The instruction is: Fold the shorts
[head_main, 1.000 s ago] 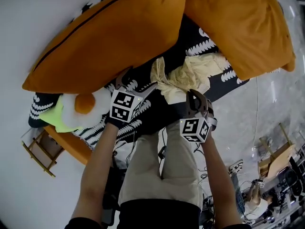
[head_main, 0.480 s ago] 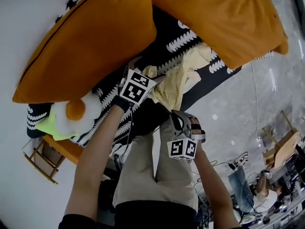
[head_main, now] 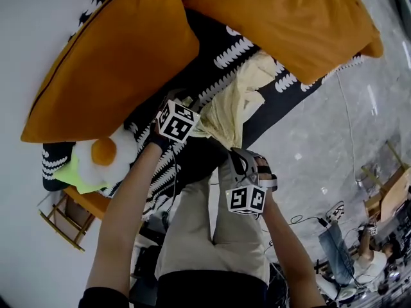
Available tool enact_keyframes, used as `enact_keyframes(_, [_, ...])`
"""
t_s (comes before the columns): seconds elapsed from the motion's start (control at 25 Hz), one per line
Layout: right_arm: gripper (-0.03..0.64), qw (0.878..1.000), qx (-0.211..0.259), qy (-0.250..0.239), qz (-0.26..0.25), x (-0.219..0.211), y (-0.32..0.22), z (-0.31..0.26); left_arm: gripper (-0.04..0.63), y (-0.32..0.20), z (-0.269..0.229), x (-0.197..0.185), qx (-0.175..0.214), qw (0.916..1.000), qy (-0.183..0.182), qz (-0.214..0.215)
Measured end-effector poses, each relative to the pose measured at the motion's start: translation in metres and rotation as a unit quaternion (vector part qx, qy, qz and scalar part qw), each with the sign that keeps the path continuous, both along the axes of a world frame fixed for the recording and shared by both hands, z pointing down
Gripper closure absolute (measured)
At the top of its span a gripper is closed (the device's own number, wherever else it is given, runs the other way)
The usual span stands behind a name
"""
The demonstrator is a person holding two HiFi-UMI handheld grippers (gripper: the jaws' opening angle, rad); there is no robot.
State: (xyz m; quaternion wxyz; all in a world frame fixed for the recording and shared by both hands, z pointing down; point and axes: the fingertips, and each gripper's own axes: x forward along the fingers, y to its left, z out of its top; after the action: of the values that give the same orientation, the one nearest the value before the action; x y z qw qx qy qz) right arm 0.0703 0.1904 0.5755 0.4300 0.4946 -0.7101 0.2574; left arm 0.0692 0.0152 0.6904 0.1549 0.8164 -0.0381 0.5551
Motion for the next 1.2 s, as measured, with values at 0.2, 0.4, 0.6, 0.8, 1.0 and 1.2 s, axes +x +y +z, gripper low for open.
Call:
enact_keyframes(0.2, [0.581, 1.000, -0.004, 0.001, 0.003, -0.001, 0.011, 0.004, 0.426, 0.019, -0.010, -0.060, -0.037, 0.9983, -0.005, -0.044])
enact_keyframes(0.4, [0.581, 1.000, -0.009, 0.002, 0.001, -0.007, 0.018, 0.005, 0.395, 0.052, -0.021, -0.108, -0.084, 0.9941, -0.019, -0.066])
enact_keyframes(0.6, [0.581, 1.000, -0.020, 0.002, 0.017, -0.007, 0.021, 0.021, 0.358, 0.103, 0.005, -0.143, -0.145, 0.9872, -0.057, -0.032])
enact_keyframes(0.8, [0.581, 0.997, -0.031, 0.012, 0.067, 0.004, 0.021, 0.018, 0.299, 0.154, 0.032, -0.160, -0.198, 0.9775, -0.071, -0.011])
enact_keyframes(1.0, [0.581, 0.995, -0.020, 0.041, 0.088, -0.015, 0.008, 0.018, 0.458, 0.150, 0.063, -0.179, -0.124, 0.9889, -0.047, -0.067])
enact_keyframes(1.2, [0.583, 0.989, -0.038, 0.067, 0.125, -0.024, 0.007, -0.015, 0.568, 0.114, 0.000, -0.194, -0.077, 0.9870, -0.002, -0.141])
